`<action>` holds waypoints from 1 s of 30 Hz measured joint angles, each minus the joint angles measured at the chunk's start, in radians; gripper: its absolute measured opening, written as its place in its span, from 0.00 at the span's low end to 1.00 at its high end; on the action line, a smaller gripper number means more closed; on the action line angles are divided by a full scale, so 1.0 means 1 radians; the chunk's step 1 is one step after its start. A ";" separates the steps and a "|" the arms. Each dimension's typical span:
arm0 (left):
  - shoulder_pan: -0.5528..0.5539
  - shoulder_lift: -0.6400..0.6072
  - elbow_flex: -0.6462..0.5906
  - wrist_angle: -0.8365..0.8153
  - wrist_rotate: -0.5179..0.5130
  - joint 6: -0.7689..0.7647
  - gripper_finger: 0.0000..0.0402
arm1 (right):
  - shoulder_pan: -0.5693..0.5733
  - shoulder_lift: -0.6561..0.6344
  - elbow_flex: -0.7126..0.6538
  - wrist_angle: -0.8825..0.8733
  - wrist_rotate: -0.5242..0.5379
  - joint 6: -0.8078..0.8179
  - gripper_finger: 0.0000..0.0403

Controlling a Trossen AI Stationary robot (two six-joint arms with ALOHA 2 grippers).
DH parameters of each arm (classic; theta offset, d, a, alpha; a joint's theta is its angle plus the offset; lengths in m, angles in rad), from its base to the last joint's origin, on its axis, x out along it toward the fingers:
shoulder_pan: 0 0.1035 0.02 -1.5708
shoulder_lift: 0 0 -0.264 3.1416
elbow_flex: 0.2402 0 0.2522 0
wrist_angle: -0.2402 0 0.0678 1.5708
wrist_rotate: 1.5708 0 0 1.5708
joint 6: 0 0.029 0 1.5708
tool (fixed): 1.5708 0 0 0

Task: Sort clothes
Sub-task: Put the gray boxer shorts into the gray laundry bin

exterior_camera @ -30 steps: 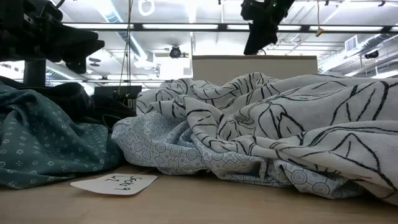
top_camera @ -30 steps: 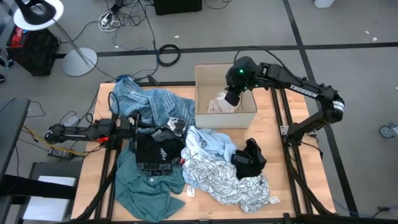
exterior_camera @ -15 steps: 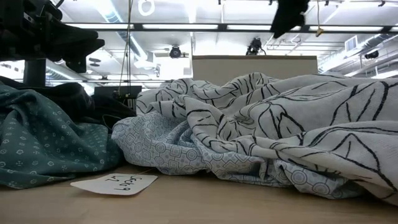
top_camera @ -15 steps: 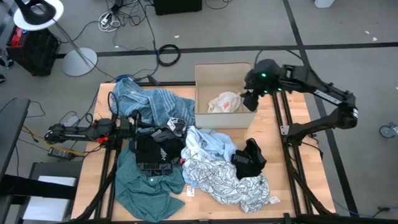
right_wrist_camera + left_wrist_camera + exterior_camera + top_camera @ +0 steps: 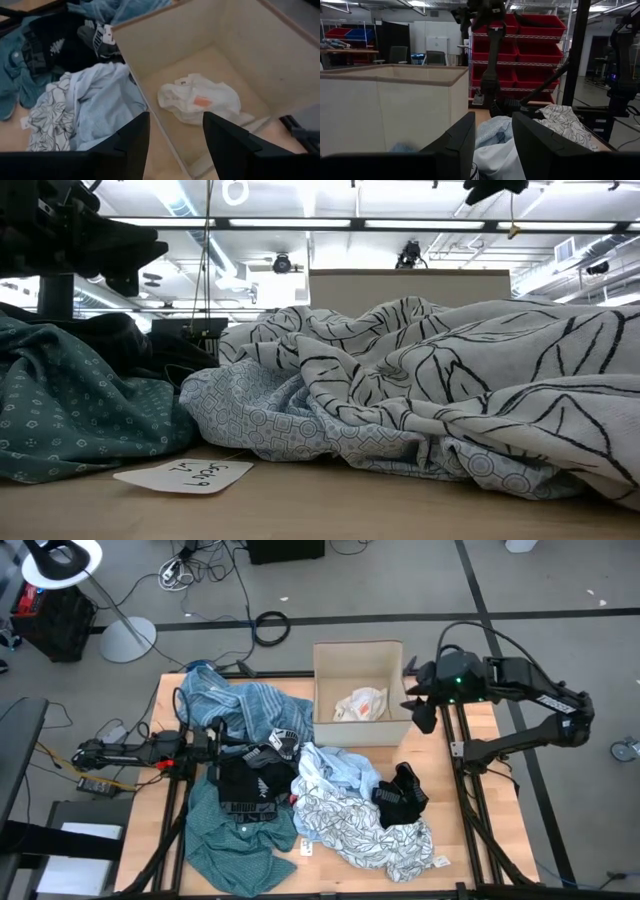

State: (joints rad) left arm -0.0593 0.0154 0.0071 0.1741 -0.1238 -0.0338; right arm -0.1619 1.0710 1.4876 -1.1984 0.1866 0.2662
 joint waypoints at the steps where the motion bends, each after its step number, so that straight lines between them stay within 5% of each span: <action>1: 0.000 0.000 0.000 0.000 0.000 0.000 0.34 | 0.009 0.000 0.000 -0.011 0.008 0.018 0.46; 19: 0.000 -0.001 0.001 0.109 -0.088 -0.023 0.34 | 0.206 0.002 -0.002 -0.172 0.119 0.205 0.44; 30: 0.000 0.095 0.216 -0.211 -0.091 -0.102 0.34 | 0.418 -0.085 -0.240 -0.160 0.213 0.495 0.44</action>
State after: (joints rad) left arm -0.0589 0.1104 0.2229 -0.0365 -0.2145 -0.1356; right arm 0.2561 0.9863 1.2477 -1.3586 0.4000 0.7607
